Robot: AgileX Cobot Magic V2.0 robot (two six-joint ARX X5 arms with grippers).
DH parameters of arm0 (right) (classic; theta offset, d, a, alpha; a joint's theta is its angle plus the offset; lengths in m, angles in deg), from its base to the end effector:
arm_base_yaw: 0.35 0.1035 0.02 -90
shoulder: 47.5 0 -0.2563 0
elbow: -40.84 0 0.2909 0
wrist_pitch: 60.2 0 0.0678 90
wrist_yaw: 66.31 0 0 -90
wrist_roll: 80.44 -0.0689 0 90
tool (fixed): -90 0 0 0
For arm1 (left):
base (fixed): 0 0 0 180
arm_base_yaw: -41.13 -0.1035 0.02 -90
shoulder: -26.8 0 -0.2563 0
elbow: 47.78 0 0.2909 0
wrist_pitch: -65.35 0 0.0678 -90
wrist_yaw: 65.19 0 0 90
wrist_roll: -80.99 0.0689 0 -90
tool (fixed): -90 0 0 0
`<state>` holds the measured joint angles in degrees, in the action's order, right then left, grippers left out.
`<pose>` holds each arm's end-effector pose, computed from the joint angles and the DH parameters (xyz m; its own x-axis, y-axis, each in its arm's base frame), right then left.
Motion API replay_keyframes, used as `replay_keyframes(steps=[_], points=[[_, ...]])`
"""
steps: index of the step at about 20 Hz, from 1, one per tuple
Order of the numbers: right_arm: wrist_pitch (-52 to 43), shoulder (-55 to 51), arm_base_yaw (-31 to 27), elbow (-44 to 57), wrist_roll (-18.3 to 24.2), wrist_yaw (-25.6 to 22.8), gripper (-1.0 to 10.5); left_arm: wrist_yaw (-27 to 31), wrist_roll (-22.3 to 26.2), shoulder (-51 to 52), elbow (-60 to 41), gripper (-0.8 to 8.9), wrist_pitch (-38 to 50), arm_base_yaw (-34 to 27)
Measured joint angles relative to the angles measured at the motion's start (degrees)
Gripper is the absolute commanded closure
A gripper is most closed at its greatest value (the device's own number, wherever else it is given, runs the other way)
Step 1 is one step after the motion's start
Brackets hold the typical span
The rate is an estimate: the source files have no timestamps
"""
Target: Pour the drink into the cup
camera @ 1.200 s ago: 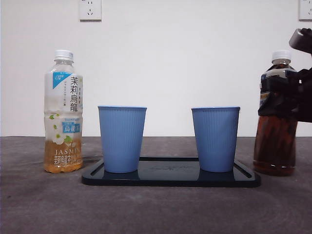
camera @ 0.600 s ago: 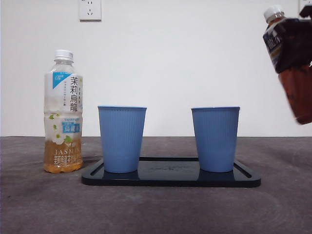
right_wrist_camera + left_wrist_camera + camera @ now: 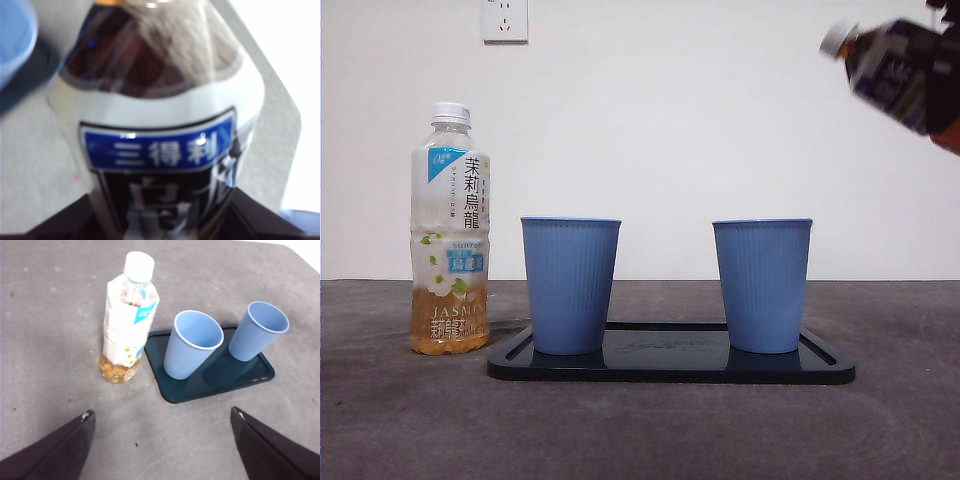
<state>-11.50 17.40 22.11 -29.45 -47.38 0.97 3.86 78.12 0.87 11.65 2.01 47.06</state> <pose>0.2841 0.0887 0.2728 0.7678 -0.1005 -0.6327 -0.4235 0.6615 -0.6190 0.1434 -0.0397 0.3104 0.7688 -0.4393 -0.4647 0.3797 0.8983 -0.2211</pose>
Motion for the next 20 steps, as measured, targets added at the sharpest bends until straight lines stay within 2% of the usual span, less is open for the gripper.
replay_keyframes(steps=[7,10,16,20], points=[[-0.1,6.7,6.3,0.0,8.9,-12.1,7.9,0.0,0.0,0.0,0.0,3.77,-0.2,1.5],[-0.2,8.5,7.6,0.0,11.8,-15.7,7.9,0.0,0.0,0.0,0.0,3.77,-0.2,1.5],[-1.0,10.3,8.3,0.0,17.2,-19.9,7.9,0.0,0.0,0.0,0.0,3.77,-0.2,1.5],[-1.1,11.7,8.6,0.0,19.1,-20.7,7.9,0.0,0.0,0.0,0.0,3.77,-0.2,1.5]])
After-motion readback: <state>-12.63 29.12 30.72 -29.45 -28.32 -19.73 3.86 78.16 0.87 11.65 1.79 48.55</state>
